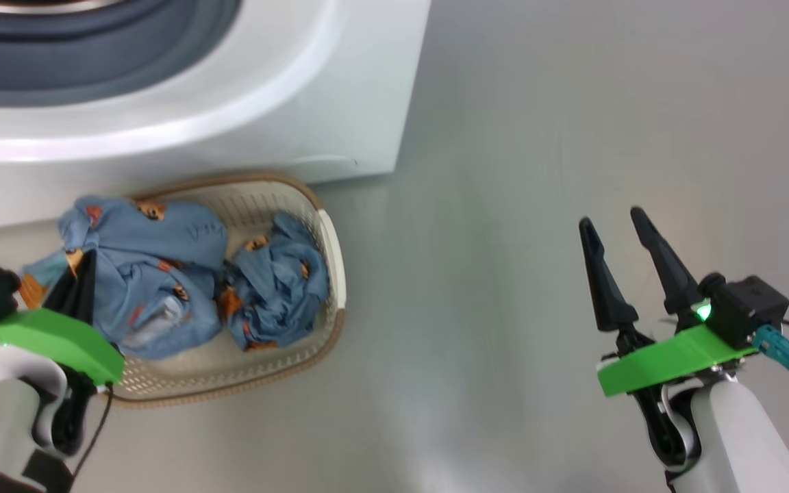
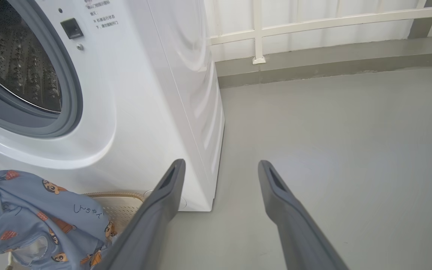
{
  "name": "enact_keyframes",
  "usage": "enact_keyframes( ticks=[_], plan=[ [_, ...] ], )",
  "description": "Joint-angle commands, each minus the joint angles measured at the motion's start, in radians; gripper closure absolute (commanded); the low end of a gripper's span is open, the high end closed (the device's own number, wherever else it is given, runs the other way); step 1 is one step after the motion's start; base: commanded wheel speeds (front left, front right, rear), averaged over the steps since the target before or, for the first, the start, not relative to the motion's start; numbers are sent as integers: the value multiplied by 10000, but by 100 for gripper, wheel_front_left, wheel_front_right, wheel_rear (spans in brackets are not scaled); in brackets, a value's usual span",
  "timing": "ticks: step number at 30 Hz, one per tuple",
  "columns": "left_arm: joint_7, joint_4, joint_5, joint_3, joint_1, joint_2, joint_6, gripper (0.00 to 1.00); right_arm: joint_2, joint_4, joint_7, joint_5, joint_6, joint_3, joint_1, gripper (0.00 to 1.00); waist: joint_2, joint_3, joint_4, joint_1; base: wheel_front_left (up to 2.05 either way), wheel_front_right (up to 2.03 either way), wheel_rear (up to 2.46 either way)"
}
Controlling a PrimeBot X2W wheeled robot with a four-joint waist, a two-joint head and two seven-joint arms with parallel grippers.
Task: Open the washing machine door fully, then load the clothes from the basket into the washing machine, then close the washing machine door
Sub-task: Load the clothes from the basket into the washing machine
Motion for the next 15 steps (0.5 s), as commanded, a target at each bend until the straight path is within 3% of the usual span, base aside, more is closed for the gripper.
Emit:
enact_keyframes(
  ticks=[1, 15],
  plan=[
    [-135, -331, 260, 598, 257, 354, -14, 100, -63, -172, -48, 5, 16, 158, 327, 0, 0, -789, 380, 0, 0, 0, 0],
    [-135, -3173, 2732, 3082, 2594, -530, -14, 100, -406, -104, -48, 171, 16, -102, 1313, 0, 0, -2220, 753, 0, 0, 0, 0]
  ],
)
